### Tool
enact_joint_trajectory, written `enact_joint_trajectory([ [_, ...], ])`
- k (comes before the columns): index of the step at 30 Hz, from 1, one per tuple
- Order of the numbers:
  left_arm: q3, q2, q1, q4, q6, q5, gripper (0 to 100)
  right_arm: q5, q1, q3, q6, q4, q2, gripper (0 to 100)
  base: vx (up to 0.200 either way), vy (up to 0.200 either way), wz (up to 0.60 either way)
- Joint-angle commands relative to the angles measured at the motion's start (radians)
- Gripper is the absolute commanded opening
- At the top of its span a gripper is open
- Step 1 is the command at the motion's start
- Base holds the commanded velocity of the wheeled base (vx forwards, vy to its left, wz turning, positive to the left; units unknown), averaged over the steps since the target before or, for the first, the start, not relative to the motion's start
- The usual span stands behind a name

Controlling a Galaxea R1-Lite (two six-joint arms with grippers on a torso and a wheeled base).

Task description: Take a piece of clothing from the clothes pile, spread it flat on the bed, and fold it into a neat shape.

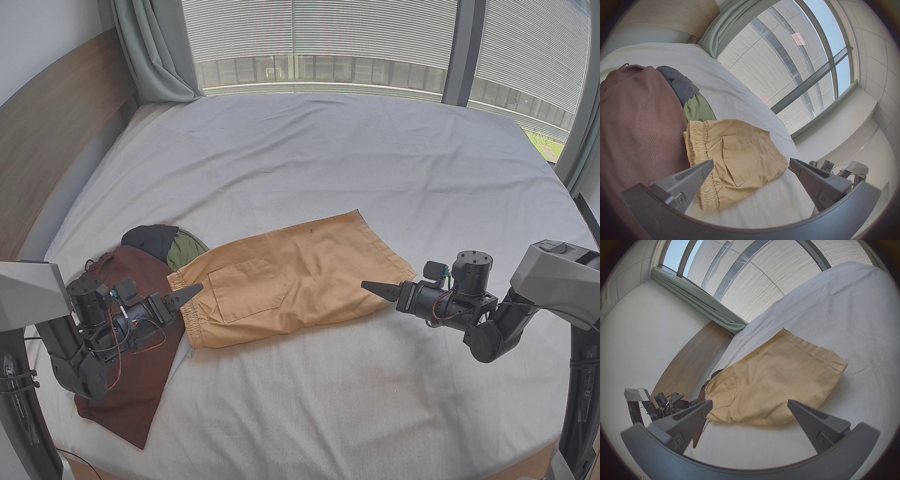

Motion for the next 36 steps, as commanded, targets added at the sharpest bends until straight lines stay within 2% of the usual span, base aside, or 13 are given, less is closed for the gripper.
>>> enact_joint_trajectory([
  [1, 0.000, 0.001, -0.001, -0.001, 0.000, 0.000, 100, -0.015, 0.002, -0.020, 0.000, 0.000, 0.053, 100, 0.000, 0.000, 0.00],
  [26, -0.004, 0.009, 0.009, -0.001, 0.011, 0.002, 100, -0.018, 0.010, -0.029, 0.000, 0.029, 0.125, 100, 0.000, 0.000, 0.00],
  [36, -0.004, 0.006, 0.009, -0.001, 0.011, 0.002, 100, -0.030, 0.022, -0.098, 0.007, 0.020, 0.197, 100, 0.000, 0.000, 0.00],
])
